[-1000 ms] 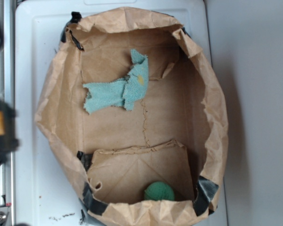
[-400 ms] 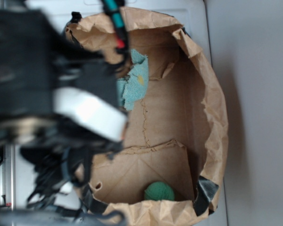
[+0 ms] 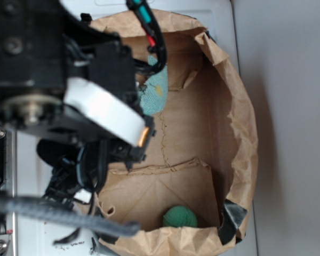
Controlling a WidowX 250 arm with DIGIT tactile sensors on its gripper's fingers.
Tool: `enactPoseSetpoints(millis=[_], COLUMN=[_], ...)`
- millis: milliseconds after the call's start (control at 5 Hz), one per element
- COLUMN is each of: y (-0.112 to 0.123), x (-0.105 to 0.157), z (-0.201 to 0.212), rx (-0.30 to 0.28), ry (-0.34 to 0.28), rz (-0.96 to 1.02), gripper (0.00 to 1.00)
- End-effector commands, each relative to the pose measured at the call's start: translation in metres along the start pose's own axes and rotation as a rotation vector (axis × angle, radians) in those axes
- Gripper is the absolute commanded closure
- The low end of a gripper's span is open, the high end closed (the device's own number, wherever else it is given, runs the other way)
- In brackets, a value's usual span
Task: Grab the green ball.
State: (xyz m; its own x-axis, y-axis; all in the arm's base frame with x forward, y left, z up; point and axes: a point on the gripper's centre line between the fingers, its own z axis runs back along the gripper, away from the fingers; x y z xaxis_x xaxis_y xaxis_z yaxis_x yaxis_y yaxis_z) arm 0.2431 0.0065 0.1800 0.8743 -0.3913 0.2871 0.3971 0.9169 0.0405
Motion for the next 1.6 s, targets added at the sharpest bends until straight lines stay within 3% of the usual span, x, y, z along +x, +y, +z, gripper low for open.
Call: enactPoseSetpoints(millis=[0, 600, 800, 1000, 1400], y=[0.002, 0.002, 0.014, 0.029, 0.036], x=[0.004, 0.004, 0.016, 0.031, 0.03], z=[0.013, 0.013, 0.002, -0.009, -0.032], rx=[-0.001, -0.001, -0.086, -0.099, -0.061], ry=[-0.054, -0.054, -0.103, -0.102, -0.121], rz=[0.047, 0.047, -0.039, -0.038, -0.096], gripper=[0.0, 0.0, 0.0, 0.0, 0.0])
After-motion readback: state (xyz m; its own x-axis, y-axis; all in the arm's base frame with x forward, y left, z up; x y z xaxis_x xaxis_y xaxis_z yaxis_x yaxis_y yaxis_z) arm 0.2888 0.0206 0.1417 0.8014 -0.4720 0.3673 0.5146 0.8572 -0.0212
